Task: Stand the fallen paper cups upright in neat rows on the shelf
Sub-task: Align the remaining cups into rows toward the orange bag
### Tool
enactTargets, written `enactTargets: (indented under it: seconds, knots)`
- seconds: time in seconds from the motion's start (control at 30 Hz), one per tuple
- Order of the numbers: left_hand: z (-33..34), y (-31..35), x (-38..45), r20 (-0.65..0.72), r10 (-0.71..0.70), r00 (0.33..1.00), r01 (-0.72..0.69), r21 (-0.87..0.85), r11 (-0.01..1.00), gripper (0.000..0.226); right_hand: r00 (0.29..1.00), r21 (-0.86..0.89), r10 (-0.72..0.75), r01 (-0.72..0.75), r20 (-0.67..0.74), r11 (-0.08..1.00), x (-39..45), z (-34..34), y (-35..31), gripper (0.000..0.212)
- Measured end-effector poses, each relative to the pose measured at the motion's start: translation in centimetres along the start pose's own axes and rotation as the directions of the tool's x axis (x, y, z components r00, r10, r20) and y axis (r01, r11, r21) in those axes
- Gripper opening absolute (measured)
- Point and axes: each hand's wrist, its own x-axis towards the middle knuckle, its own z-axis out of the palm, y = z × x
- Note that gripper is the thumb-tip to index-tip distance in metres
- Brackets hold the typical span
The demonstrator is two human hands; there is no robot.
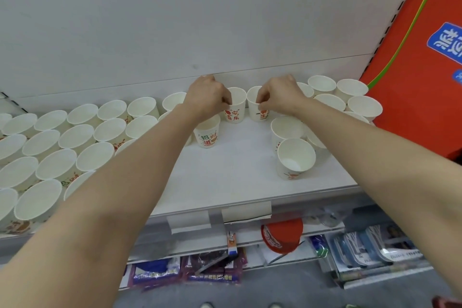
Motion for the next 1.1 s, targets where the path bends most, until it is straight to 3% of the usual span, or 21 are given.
enactTargets:
  seconds: [0.17, 0.3, 0.47, 0.6, 0.73, 0.93, 1.1]
  knots:
    - [0.1, 0.7, 0.1, 0.009, -0.009, 1.0, 0.009, 0.004, 1.0, 0.02, 0.996, 0.052, 0.03, -0.026, -0.08, 0.998, -0.1, 0.6, 0.2, 0.01]
    - [-0.3, 2.6, -0.4, -0.061, 0.029, 0.998, -0.033, -0.07, 0.997, 0.024, 0.978, 0.31, 0.116, -0.057, -0.173, 0.949, -1.5, -0.1, 1.2, 0.01]
    - [-1.2, 7.2, -1.7, -0.023, 0.286, 0.958, -0.285, -0.187, 0.94, 0.025, 0.967, 0.347, 0.184, -0.114, -0.176, 0.931, -4.5, -2.9, 4.7, 0.009]
    - [-0.5, 9.3, -2.3, 0.087, 0.386, 0.918, -0.38, -0.078, 0.922, 0.028, 0.984, 0.355, 0.154, -0.112, -0.093, 0.928, -6.7, -4.2, 5.7, 0.011]
    - [-0.1, 9.6, -2.7, 0.044, 0.317, 0.947, -0.313, -0.078, 0.947, 0.012, 0.994, 0.249, 0.104, -0.109, 0.031, 0.962, -7.7, -4.3, 5.7, 0.021]
    - [-1.8, 7.8, -4.6, -0.102, 0.045, 0.994, -0.076, -0.32, 0.944, 0.009, 0.997, 0.034, 0.017, -0.019, 0.07, 0.999, -7.4, -4.1, 6.3, 0.015]
    - [-3.8, 5.2, -7.3, -0.098, -0.173, 0.98, 0.087, -0.571, 0.816, 0.009, 0.997, 0.179, 0.049, -0.036, -0.067, 0.983, -7.2, -3.5, 6.4, 0.013]
